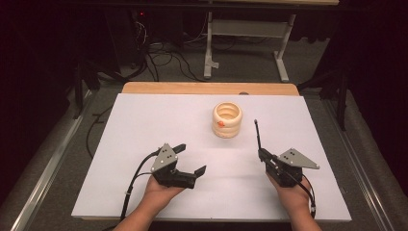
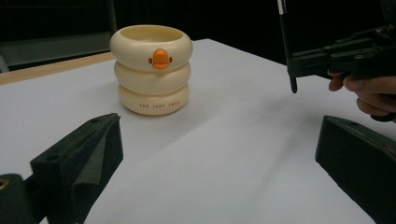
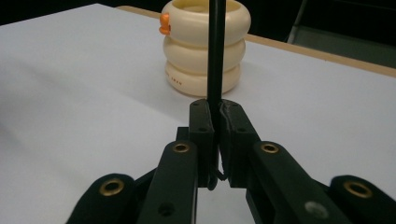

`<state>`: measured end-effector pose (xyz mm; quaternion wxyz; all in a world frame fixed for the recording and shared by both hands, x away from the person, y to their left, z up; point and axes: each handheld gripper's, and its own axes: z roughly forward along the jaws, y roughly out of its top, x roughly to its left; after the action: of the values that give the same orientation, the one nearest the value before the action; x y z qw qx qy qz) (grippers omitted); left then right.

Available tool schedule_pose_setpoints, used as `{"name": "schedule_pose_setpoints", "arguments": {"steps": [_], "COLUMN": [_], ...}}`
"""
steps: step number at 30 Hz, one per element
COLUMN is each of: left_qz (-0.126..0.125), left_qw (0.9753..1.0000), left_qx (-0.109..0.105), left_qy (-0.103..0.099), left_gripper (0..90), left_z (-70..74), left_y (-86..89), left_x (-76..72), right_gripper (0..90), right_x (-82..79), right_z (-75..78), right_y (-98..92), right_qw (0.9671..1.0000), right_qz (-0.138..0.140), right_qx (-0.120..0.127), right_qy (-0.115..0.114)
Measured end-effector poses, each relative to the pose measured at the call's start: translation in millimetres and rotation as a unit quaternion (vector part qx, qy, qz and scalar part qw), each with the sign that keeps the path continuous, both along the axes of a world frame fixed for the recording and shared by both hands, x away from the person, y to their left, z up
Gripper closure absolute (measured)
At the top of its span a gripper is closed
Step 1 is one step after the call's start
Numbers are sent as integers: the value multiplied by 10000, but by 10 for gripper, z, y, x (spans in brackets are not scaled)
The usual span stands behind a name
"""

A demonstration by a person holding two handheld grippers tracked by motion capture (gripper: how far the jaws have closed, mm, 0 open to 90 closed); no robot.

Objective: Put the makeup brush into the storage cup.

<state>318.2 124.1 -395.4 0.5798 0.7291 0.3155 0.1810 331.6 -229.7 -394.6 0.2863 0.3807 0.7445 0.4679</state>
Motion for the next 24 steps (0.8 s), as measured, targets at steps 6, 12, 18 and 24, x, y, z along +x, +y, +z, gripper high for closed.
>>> {"name": "schedule_pose_setpoints", "arguments": {"steps": [6,12,18,24], "left_qz": [-18,-10,-23,-13], "left_qw": [10000,10000,10000,9999], "left_qx": [-56,-77,-67,-78], "left_qy": [2,4,16,63], "left_gripper": [16,16,16,15], "left_z": [9,10,5,-15], "left_y": [9,3,0,14], "left_x": [-2,-5,-2,2], "right_gripper": [864,864,864,864], "right_x": [60,73,72,20], "right_z": [123,194,160,80], "right_y": [200,391,518,565], "right_qw": [9999,9993,9989,9985], "right_qz": [117,308,429,498], "right_qx": [-29,-67,5,38], "right_qy": [-103,-217,-197,-206]}}
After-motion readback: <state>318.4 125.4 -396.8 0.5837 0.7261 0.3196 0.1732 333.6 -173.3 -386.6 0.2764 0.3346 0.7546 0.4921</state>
